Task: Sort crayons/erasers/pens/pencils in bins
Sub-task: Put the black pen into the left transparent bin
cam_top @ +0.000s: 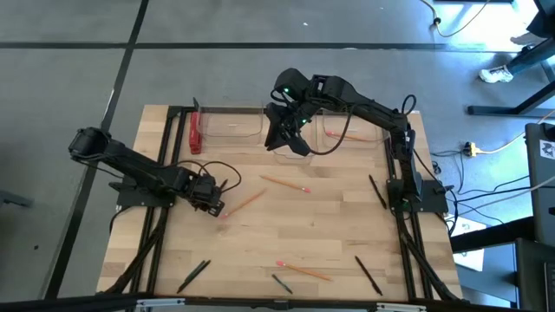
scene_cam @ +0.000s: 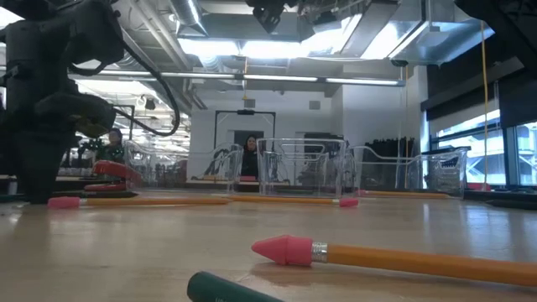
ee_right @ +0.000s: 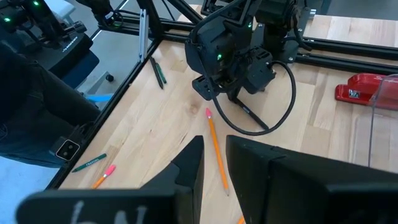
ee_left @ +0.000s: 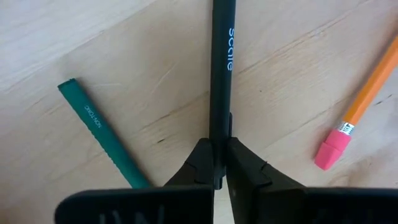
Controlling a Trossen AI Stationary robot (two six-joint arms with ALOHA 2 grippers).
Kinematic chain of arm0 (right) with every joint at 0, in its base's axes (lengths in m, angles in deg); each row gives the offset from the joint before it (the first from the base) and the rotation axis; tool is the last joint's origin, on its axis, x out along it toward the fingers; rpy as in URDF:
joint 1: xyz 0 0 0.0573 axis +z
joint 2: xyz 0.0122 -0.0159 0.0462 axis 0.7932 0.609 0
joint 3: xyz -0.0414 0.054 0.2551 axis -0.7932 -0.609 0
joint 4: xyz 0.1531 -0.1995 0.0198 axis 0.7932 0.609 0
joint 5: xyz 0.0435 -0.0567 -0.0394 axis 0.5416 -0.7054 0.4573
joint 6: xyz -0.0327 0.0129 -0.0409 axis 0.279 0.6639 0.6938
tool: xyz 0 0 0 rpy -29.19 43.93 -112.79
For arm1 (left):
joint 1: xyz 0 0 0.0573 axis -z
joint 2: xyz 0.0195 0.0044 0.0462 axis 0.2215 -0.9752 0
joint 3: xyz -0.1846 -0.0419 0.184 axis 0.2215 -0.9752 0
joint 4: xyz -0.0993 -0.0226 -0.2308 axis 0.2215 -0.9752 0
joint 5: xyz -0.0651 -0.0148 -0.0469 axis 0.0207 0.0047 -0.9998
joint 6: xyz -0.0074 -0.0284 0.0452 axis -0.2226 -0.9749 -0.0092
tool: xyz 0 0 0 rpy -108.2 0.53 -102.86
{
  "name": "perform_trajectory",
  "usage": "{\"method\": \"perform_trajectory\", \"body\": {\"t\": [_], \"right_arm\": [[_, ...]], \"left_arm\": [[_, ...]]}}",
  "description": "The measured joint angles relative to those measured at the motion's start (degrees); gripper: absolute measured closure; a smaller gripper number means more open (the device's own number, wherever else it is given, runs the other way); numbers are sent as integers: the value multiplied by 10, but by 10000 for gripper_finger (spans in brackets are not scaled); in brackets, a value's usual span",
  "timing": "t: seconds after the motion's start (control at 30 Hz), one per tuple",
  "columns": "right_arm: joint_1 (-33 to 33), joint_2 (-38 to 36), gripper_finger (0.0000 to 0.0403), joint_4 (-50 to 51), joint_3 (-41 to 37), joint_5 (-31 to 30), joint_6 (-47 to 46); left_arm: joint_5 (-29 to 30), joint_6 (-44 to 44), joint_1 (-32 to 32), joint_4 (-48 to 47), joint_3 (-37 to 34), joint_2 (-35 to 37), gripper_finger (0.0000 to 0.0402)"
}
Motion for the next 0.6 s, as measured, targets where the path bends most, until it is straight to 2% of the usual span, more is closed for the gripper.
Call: {"method": "perform_trajectory", "body": {"t": [0.13,0.6], "right_arm": [[0,0,332,0,0,0,-2],[0,0,332,0,0,0,-2]], "left_arm": [[25,2,-1,-11,14,-1,396],[15,14,-2,-26,58,7,396]]}}
